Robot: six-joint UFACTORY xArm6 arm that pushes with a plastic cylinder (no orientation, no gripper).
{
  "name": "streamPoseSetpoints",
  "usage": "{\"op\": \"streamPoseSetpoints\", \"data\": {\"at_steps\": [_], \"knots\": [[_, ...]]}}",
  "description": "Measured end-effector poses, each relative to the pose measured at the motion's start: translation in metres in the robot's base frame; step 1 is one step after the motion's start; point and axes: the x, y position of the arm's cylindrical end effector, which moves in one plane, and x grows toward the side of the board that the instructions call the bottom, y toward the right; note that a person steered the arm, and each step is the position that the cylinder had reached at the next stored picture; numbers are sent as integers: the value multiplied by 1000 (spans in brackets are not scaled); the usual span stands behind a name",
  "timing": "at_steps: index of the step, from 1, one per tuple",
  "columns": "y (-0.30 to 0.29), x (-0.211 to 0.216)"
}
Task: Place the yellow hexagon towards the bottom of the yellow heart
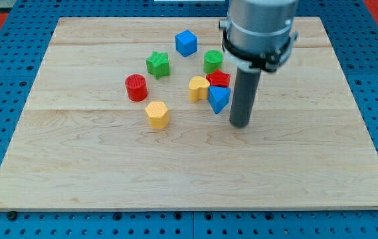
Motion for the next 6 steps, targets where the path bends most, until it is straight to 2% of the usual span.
{"op": "streamPoseSetpoints", "data": {"at_steps": [1,2,3,4,6], "knots": [[-50,23],[-128,21],[-172,2],[-177,-30],[-148,-23]]}}
